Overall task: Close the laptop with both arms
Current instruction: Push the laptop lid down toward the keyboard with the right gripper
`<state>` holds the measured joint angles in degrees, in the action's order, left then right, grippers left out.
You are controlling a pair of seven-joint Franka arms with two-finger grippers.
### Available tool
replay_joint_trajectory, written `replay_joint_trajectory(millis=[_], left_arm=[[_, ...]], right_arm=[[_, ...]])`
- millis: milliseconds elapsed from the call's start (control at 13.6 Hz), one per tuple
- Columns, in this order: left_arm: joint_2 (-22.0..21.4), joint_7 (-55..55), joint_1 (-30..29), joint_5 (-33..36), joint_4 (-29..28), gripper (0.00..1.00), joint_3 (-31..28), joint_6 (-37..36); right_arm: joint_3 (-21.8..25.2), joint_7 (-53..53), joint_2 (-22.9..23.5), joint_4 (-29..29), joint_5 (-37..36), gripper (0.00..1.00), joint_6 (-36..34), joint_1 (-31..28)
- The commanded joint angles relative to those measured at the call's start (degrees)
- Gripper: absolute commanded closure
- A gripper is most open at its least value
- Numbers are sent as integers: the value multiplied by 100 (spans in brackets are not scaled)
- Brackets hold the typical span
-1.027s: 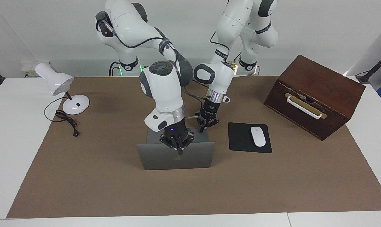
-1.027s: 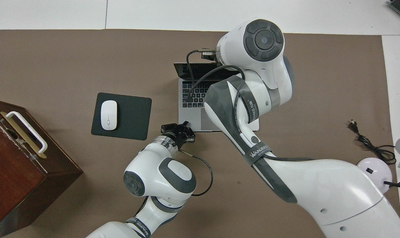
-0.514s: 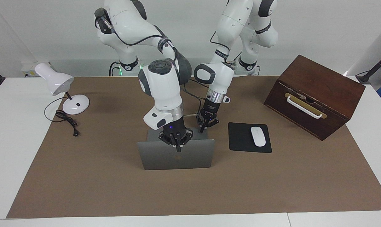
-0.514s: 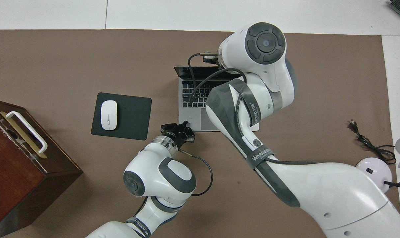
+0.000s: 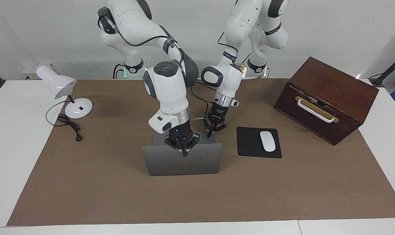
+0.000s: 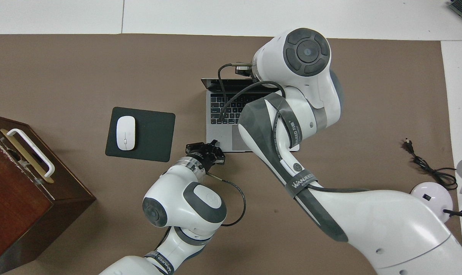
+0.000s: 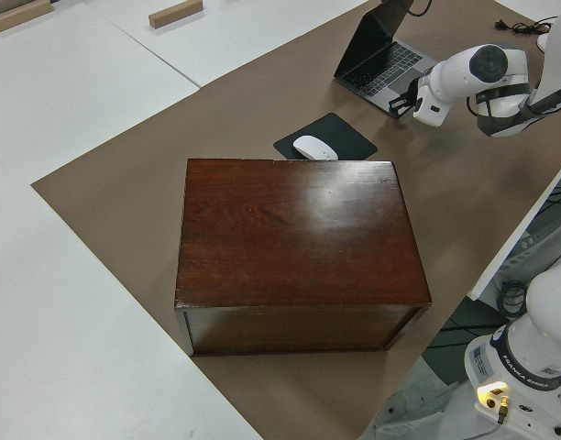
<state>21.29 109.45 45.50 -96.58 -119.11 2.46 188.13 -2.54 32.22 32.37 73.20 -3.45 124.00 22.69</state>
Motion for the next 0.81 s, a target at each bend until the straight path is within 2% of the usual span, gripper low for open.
replay_joint_trajectory(millis=[0, 734], left_arm=[[244, 32, 2, 87, -7, 100, -62, 145], [252, 32, 29, 87, -7, 100, -71, 171]], right_arm=[[-63, 266, 68, 502, 55, 100, 124, -54], [-63, 320, 77, 959, 55, 100, 397, -28]])
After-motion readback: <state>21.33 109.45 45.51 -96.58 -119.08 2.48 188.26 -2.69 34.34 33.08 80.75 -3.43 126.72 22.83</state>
